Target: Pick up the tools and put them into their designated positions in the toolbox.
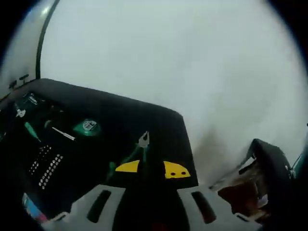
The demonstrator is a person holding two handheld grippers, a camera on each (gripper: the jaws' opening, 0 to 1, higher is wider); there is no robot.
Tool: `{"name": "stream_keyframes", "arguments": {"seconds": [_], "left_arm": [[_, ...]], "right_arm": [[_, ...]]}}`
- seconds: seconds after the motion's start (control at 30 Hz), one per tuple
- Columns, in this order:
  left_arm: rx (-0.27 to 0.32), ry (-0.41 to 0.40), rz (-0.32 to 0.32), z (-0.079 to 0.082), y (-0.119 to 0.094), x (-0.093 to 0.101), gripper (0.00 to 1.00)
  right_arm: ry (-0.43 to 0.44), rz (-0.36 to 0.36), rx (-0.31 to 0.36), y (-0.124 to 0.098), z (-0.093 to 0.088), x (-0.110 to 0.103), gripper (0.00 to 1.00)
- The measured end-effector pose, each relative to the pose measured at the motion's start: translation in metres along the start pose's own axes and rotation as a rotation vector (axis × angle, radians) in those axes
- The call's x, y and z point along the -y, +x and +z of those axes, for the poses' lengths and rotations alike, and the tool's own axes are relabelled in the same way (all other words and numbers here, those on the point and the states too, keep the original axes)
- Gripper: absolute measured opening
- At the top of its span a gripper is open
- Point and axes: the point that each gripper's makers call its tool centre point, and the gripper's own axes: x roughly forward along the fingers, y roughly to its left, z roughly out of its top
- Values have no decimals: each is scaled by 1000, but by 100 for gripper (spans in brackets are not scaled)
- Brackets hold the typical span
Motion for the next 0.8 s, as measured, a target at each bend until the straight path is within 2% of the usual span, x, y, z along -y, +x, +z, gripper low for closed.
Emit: {"name": "stream_keyframes", "arguments": {"seconds": [0.1, 0.2, 0.23, 0.27, 0.33, 0.37, 0.4, 0.43, 0.47, 0.57, 0.63, 0.8], "left_arm": [[-3, -1, -5, 0, -1, 0, 16], [5, -1, -3, 1, -3, 1, 16], [8, -1, -2, 2, -3, 1, 16], [9, 1, -2, 2, -3, 1, 16], [6, 7, -3, 1, -3, 2, 16], [4, 10, -3, 1, -3, 2, 16], [-1, 13, -1, 0, -3, 2, 16], [-5, 13, -1, -1, -3, 2, 16], [-9, 13, -2, -2, -3, 1, 16], [-11, 15, -2, -3, -2, 0, 16], [-9, 15, -1, -3, -2, -1, 16], [-5, 9, -3, -2, -2, -2, 16]], "right_arm": [[-30, 20, -33, 14, -7, -3, 16], [-43, 31, -68, 32, -10, 2, 18], [-33, 39, -94, 27, -20, -4, 18], [-26, 63, -143, 33, -29, -7, 18], [-28, 96, -151, 39, -36, -17, 20], [-62, 115, -168, 42, -41, -19, 15], [-26, 163, -142, 41, -37, -27, 9], [64, 115, -205, 39, -44, -18, 8], [142, 139, -231, 39, -46, -21, 8], [244, 166, -254, 38, -48, -18, 7], [389, 208, -279, 28, -51, -15, 7], [663, 269, -292, 11, -53, 7, 7]]}}
